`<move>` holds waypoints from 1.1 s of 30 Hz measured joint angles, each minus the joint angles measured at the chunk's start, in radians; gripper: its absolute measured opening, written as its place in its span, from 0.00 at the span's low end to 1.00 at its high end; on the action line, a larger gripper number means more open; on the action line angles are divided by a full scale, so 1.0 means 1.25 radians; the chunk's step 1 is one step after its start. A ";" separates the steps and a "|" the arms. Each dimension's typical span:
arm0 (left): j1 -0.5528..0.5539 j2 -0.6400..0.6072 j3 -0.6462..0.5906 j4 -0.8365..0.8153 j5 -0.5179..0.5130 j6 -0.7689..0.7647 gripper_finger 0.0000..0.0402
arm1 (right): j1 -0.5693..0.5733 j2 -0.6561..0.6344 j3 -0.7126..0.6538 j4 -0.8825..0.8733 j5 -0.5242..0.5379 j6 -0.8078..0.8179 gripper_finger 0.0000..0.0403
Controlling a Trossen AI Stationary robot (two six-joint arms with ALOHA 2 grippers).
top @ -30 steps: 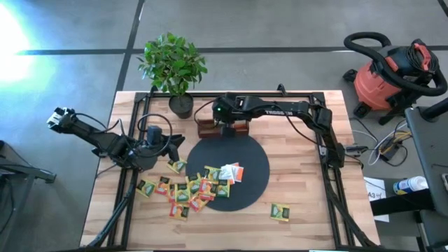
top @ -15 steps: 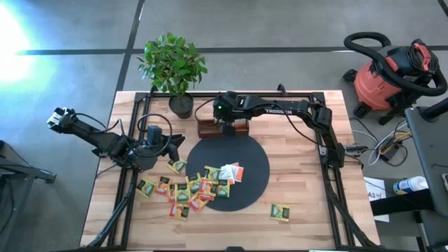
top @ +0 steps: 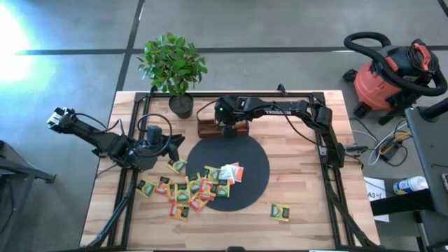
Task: Pick & Place Tea
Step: Put the yellow tea bag into the middle slot of the wooden organizer
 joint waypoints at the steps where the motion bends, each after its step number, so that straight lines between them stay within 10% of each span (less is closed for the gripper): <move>1: 0.000 0.000 0.000 0.000 0.000 0.000 0.21 | 0.000 0.000 -0.001 0.006 0.000 -0.001 0.07; 22: 0.000 0.005 0.000 -0.010 0.003 -0.003 0.21 | 0.001 -0.128 -0.006 -0.017 0.014 -0.004 0.38; 33: 0.048 0.140 -0.071 -0.127 0.275 -0.222 0.21 | 0.051 -0.265 -0.061 -0.146 -0.147 0.134 0.39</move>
